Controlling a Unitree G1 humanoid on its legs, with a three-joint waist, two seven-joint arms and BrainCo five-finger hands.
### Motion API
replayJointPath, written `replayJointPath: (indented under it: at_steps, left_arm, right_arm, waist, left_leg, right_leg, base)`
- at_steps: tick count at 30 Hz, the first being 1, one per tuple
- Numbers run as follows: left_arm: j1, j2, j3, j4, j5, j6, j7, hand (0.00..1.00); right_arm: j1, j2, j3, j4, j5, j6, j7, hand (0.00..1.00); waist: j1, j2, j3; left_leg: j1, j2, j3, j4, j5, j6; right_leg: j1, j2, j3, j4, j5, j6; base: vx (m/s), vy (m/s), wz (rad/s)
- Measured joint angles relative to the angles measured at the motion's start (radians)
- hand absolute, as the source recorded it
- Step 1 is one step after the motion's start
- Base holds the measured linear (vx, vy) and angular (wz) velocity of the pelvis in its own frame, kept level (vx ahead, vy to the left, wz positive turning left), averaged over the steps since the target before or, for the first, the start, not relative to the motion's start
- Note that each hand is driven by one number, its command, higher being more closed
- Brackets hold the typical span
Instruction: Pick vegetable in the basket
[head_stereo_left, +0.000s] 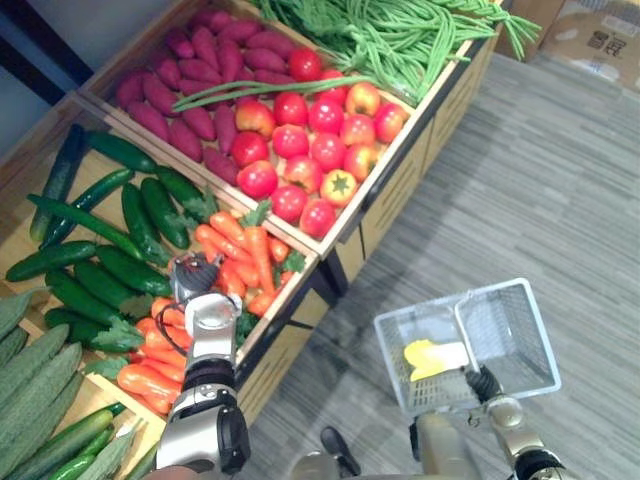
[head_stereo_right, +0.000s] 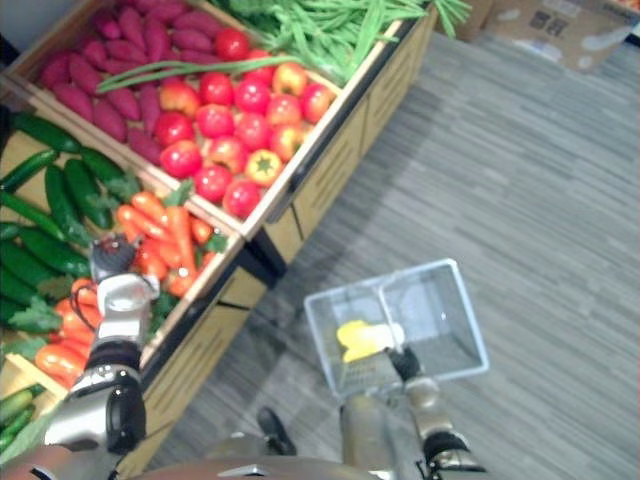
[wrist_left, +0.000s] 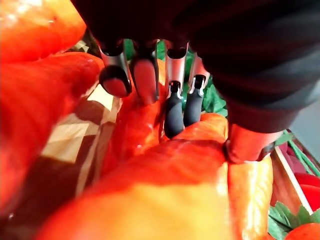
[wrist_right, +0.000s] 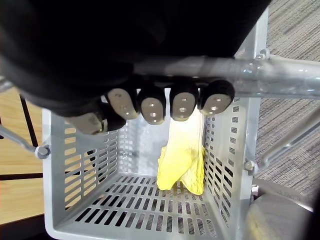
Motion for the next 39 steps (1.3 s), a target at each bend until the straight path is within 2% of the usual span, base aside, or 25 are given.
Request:
replayJointPath:
  at_steps: [7,8,11,15,24,34,39]
  left_arm:
    - [0.002,-0.006,-0.059,0.004,0.000,0.000,-0.004,1.00]
    - [0.004,-0.007,-0.064,0.005,0.000,0.000,-0.004,0.00]
    - [0.012,-0.010,-0.086,-0.028,-0.001,0.008,-0.004,0.00]
    - [0.050,-0.021,-0.136,-0.109,-0.001,0.018,-0.002,0.00]
    - [0.186,-0.049,-0.193,-0.265,0.014,0.023,0.001,0.00]
    - [0.291,-0.053,-0.221,-0.453,0.063,0.024,0.001,0.00]
    - [0.317,-0.054,-0.221,-0.497,0.101,0.024,0.001,0.00]
  right_arm:
    - [0.000,0.000,0.002,0.013,0.000,0.000,0.001,1.00]
    - [0.000,0.000,0.003,0.015,0.000,0.000,0.001,1.00]
    - [0.000,0.000,0.007,0.019,-0.001,-0.002,-0.001,1.00]
    - [0.001,0.004,0.009,0.019,-0.001,-0.006,-0.003,1.00]
    - [0.016,0.005,0.006,0.016,-0.002,-0.006,-0.004,1.00]
    - [0.053,0.013,-0.023,0.010,-0.002,-0.012,-0.004,1.00]
    - [0.077,0.015,-0.021,0.010,-0.009,-0.012,-0.003,1.00]
  waist:
    - [-0.006,-0.008,0.005]
    - [-0.007,-0.008,0.005]
    - [-0.026,-0.004,0.003]
    - [-0.027,-0.020,0.012]
    - [-0.022,-0.018,0.012]
    - [0.005,-0.010,0.005]
    - [0.016,-0.005,-0.033]
  left_leg:
    - [0.013,-0.005,-0.029,0.000,0.000,0.000]
    - [0.018,-0.005,-0.032,0.000,0.000,0.001]
    - [0.019,-0.010,-0.058,0.001,0.001,0.002]
    - [0.022,-0.016,-0.089,0.003,0.006,0.009]
    - [0.041,-0.016,-0.110,0.005,0.008,0.012]
    - [0.049,-0.013,-0.130,0.018,0.010,0.015]
    - [0.050,-0.013,-0.132,0.018,0.010,0.016]
  right_leg:
    - [0.025,-0.010,-0.020,0.000,0.000,0.000]
    - [0.031,-0.011,-0.024,0.000,0.000,0.000]
    - [0.045,-0.022,-0.049,0.000,-0.001,0.000]
    - [0.064,-0.034,-0.075,0.000,-0.001,0.000]
    - [0.097,-0.040,-0.097,0.000,-0.001,0.000]
    - [0.119,-0.043,-0.111,0.000,-0.001,-0.001]
    - [0.121,-0.044,-0.113,0.000,-0.001,-0.001]
  base:
    - [-0.03,-0.033,0.09]
    - [-0.02,-0.038,0.13]
    - [-0.03,-0.032,0.19]
    - [-0.04,-0.029,0.20]
    - [-0.03,-0.038,0.08]
    - [-0.04,-0.050,0.05]
    - [-0.02,-0.039,0.02]
